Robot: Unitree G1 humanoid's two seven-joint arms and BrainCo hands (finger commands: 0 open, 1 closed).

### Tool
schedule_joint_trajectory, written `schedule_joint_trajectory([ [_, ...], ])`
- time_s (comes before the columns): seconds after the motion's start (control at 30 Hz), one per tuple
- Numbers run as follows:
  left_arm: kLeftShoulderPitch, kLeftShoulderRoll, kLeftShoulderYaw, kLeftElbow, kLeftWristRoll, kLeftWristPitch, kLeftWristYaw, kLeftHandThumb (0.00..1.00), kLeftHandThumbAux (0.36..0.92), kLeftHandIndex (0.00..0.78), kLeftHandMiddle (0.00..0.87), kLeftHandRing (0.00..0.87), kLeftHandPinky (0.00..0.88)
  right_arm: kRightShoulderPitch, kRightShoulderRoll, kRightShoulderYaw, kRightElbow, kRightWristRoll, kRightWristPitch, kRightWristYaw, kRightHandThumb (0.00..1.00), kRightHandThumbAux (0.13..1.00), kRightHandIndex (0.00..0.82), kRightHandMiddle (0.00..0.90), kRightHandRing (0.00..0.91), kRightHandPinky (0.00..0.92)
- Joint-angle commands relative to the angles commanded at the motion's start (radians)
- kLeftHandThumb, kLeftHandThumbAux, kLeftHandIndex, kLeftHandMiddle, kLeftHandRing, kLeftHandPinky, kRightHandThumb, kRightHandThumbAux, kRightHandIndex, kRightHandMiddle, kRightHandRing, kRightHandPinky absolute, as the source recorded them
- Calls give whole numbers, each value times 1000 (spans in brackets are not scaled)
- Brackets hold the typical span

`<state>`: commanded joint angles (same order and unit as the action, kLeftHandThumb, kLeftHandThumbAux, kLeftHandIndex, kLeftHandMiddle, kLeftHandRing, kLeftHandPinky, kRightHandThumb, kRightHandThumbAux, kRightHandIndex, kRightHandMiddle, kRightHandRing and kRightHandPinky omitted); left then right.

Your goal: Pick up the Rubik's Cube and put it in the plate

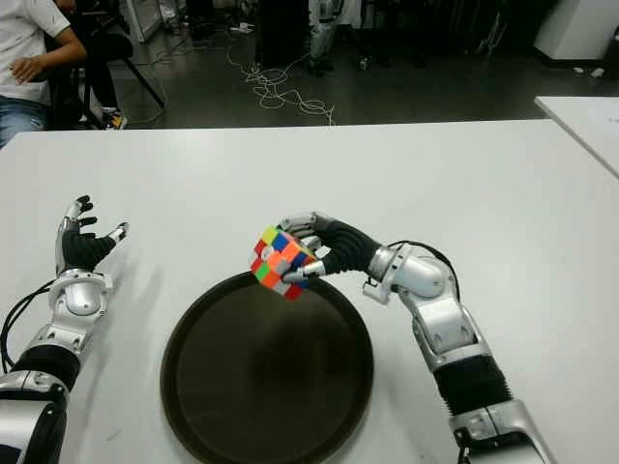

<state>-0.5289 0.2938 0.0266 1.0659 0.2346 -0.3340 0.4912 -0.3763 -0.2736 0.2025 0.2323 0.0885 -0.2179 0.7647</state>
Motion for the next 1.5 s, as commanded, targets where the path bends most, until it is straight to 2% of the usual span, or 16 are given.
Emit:
schedule_joint_trajectory([
  [0.33, 2, -1, 1, 0, -2, 1, -2, 311, 762, 110, 168, 184, 227, -5, -10, 14, 22, 5, -82, 86, 680, 733, 435, 780, 818, 813],
  [0.37, 2, -1, 1, -1, -1, 4, -2, 304, 760, 106, 163, 177, 215, -6, -10, 15, 25, 2, -94, 88, 435, 732, 541, 792, 830, 824],
  [0.4, 2, -1, 0, -3, -1, 7, -1, 300, 760, 104, 161, 173, 207, -6, -12, 17, 29, -5, -110, 90, 278, 731, 611, 799, 838, 831],
  [0.43, 2, -1, 0, -3, -1, 9, 0, 296, 760, 103, 161, 173, 210, -7, -13, 19, 32, -8, -121, 91, 178, 723, 652, 804, 844, 835],
  [0.5, 2, -2, 0, -6, 0, 13, 2, 293, 761, 104, 165, 177, 218, -11, -17, 24, 40, -17, -142, 96, 91, 709, 683, 809, 850, 840],
  [0.6, 1, -3, -1, -9, 1, 19, 5, 292, 764, 109, 172, 185, 225, -20, -23, 35, 58, -26, -167, 105, 29, 679, 697, 812, 854, 844],
  [0.73, 0, -3, -3, -11, 4, 30, 7, 294, 767, 111, 172, 181, 209, -22, -36, 43, 71, -66, -206, 84, 7, 648, 669, 806, 847, 833],
  [0.83, -3, -1, -10, -11, 15, 49, 14, 268, 769, 104, 163, 167, 180, -17, -34, 40, 78, -68, -217, 78, 2, 660, 644, 806, 843, 828],
  [1.2, -1, -2, -9, -15, 14, 43, 19, 281, 756, 104, 168, 177, 197, -11, -10, 34, 100, -10, -192, 99, 0, 691, 626, 819, 848, 838],
  [1.5, -2, 2, -12, -10, 20, 40, 21, 271, 754, 106, 166, 172, 179, -1, 2, 33, 91, 9, -159, 98, 0, 717, 615, 815, 846, 843],
])
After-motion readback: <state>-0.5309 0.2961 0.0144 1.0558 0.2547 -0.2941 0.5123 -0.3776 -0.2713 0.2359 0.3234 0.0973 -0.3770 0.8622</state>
